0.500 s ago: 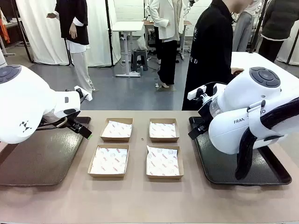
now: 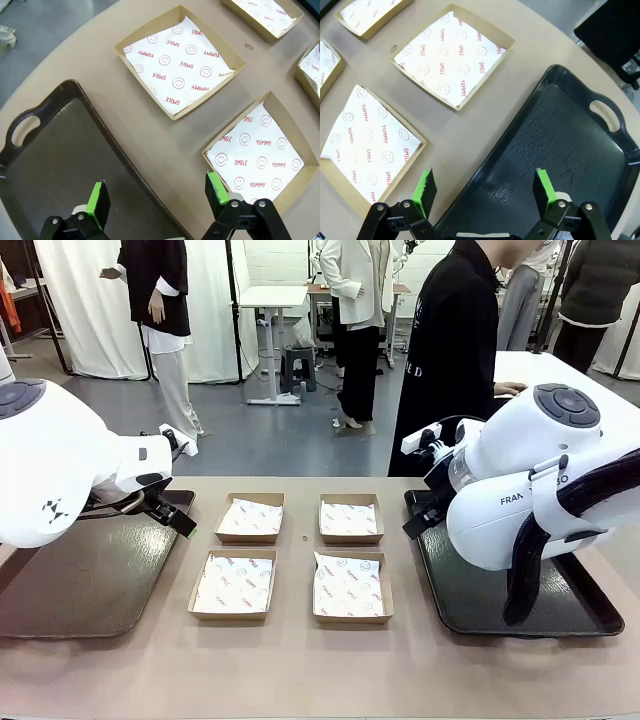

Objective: Individually package the donuts and arrange them on the tray.
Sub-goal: Pick up one Paper togo box.

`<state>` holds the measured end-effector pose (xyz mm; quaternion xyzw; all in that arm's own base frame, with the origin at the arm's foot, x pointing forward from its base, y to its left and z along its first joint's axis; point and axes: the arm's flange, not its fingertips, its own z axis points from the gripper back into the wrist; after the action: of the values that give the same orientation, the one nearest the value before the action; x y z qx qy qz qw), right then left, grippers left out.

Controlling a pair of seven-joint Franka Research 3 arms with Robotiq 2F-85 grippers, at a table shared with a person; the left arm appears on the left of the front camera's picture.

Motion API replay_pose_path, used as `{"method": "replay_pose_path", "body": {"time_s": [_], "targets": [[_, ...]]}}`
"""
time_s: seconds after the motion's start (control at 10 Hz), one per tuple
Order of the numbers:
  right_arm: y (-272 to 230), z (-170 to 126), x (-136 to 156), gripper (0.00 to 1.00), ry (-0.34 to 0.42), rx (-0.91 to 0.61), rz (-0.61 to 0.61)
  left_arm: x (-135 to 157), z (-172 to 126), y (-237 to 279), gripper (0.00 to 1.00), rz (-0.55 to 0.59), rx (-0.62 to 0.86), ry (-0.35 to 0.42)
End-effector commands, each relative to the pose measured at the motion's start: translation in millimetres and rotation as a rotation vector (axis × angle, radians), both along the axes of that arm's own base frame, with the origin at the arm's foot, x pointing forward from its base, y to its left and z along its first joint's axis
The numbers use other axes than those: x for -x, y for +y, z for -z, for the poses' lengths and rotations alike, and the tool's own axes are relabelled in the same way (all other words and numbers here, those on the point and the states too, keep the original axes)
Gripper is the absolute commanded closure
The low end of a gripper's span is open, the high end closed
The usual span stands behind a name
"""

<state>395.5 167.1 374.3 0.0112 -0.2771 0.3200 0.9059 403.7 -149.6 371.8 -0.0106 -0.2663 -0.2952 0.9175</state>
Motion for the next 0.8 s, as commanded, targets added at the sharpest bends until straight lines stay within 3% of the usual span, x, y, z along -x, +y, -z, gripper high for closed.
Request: {"method": "replay_pose_path", "body": {"time_s": [0.0, 0.7], "targets": [[0.0, 0.0, 0.0, 0.00, 0.000, 0.000, 0.000, 0.1, 0.0, -0.1, 0.00, 0.000, 0.000, 0.000], [0.0, 0.0, 0.0, 0.00, 0.000, 0.000, 0.000, 0.0, 0.0, 0.0, 0.00, 0.000, 0.000, 0.000]]}}
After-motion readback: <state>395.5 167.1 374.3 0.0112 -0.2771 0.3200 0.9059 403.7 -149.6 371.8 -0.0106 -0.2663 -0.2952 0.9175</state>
